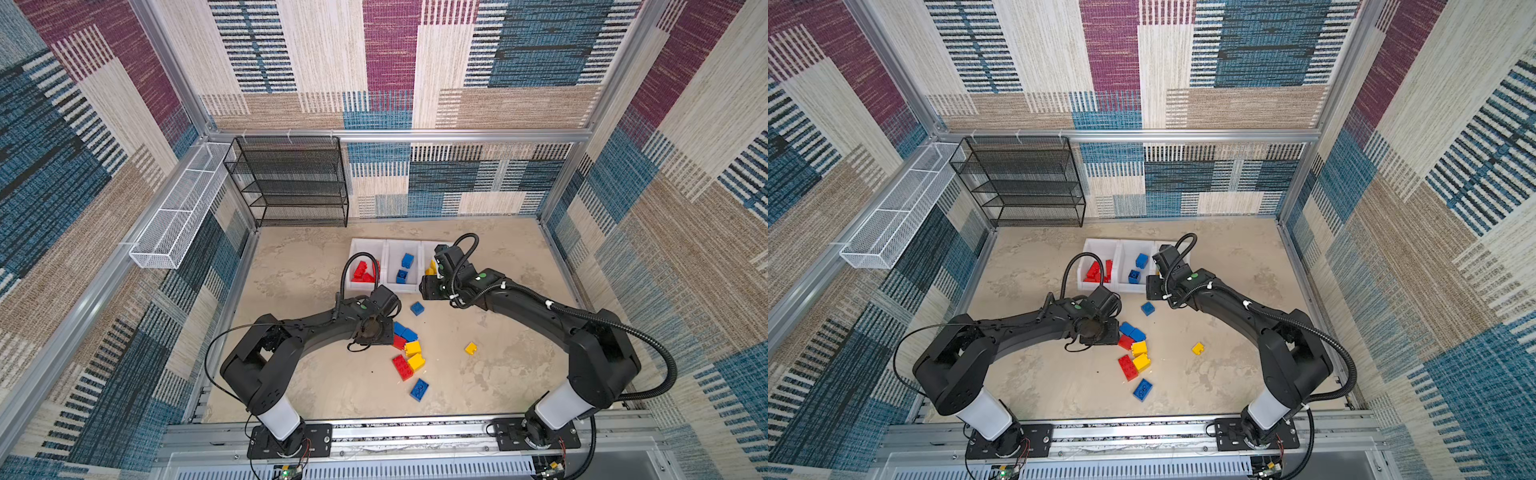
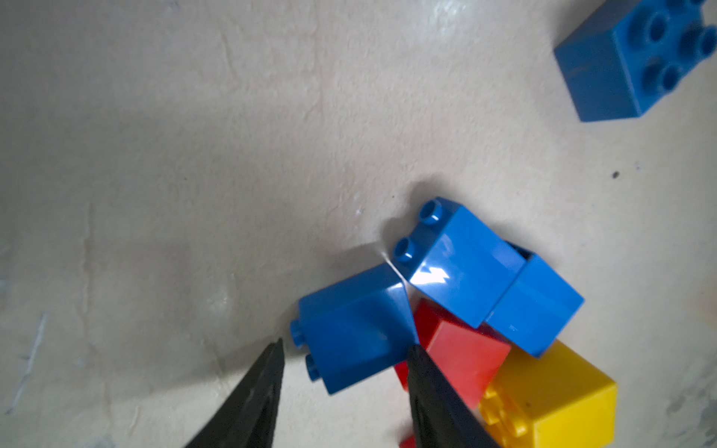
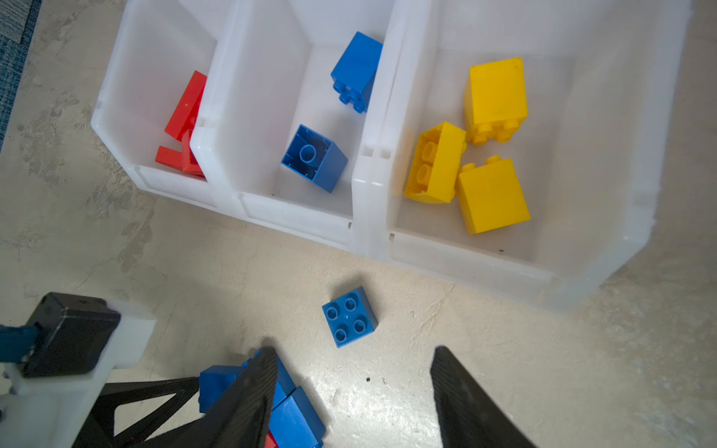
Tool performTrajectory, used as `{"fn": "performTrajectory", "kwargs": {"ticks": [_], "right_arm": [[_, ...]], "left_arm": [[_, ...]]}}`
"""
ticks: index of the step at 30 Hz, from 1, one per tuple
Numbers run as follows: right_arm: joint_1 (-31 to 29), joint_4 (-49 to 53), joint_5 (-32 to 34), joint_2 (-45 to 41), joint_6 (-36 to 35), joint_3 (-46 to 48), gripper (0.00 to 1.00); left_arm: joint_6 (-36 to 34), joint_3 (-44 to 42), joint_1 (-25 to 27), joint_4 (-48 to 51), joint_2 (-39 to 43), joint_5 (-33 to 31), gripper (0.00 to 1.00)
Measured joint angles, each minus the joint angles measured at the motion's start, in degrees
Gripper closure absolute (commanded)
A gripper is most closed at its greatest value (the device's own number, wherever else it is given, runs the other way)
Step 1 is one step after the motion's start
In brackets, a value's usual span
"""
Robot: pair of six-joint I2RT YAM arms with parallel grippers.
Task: Sort the legos into containers by color
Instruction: 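Lower the left gripper onto a blue brick at the pile and grasp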
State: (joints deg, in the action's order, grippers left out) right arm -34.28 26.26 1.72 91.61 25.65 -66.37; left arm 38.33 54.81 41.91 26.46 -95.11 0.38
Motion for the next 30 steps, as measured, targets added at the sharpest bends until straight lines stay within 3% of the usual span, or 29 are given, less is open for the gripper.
{"fn": "performTrajectory", "kwargs": {"ticks": [21,30], "right_arm": [[0.0,0.0,-0.2,0.1,0.2,0.7,0.34],[0.0,-0.1,-0.3,0.2,0.2,0.9,0.34]], "left_arm": [[-1.3,3.2,0.2,1.7,-3.8,-2.0,0.46],[-2.2,3.6,0.1,1.6,-4.0,-3.2,0.41]]}}
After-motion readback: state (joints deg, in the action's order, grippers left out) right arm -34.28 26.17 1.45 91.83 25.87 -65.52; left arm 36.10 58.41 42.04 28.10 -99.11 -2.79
